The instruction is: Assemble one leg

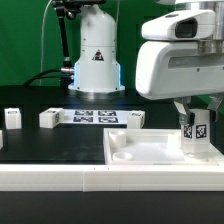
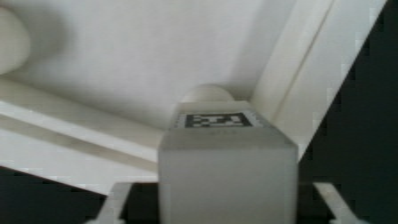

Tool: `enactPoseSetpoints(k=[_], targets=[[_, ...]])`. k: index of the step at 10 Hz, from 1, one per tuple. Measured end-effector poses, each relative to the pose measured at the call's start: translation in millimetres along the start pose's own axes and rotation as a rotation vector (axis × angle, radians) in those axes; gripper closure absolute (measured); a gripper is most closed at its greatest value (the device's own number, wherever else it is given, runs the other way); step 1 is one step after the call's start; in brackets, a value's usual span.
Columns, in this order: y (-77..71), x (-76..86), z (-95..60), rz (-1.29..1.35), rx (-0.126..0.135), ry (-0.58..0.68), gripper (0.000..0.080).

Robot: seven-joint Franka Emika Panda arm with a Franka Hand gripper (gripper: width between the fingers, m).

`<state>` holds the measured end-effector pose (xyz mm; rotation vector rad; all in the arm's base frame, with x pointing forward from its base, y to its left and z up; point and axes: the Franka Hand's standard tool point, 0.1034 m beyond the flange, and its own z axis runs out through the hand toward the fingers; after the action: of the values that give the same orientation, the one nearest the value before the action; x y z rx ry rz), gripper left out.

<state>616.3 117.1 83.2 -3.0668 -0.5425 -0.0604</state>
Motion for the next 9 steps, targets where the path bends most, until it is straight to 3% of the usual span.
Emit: enactPoseSetpoints(k=[2,9], targets=[[-2.4,1.5,0.9,0.065,0.004,-0.010,0.0508],[-3.3,3.9,1.4,0.790,-0.020,-0.004,0.0507]])
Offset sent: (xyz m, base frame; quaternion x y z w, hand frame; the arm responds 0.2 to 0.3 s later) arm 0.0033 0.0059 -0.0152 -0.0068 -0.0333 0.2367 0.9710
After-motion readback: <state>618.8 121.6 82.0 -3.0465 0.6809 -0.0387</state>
